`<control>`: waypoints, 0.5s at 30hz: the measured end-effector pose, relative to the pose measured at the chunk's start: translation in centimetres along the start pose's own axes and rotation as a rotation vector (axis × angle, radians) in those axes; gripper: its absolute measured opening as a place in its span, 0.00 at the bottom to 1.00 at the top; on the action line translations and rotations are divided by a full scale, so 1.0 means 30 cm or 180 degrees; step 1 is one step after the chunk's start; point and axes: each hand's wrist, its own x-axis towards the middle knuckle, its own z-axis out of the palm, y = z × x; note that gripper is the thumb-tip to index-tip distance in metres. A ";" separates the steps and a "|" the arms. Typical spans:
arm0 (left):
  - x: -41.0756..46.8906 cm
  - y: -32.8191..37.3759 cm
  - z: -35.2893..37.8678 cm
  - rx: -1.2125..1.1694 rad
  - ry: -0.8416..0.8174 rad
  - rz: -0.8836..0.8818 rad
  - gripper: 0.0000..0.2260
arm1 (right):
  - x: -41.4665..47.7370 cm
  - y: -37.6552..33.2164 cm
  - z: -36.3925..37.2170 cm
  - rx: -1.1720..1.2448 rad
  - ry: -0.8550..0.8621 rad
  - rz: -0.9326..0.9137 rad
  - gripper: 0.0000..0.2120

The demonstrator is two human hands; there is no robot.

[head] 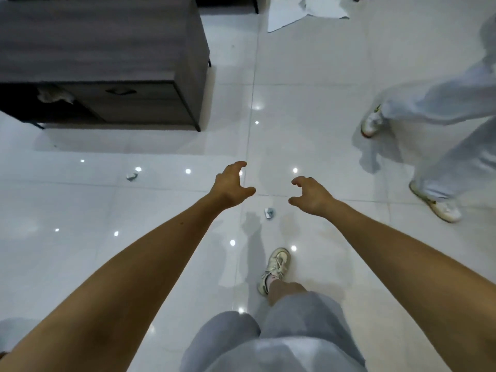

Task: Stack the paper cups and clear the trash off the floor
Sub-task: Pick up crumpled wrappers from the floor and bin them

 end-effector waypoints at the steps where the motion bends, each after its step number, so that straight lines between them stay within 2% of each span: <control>1: 0.047 0.013 0.000 -0.0022 0.0027 -0.0026 0.31 | 0.038 0.014 -0.009 0.0010 -0.0036 0.0025 0.27; 7: 0.244 -0.011 0.034 -0.0058 0.0053 -0.0186 0.29 | 0.243 0.091 0.023 0.0116 -0.0238 0.0184 0.27; 15: 0.624 -0.269 0.282 0.0147 -0.0219 -0.0188 0.29 | 0.597 0.279 0.287 0.0019 -0.0255 0.0186 0.28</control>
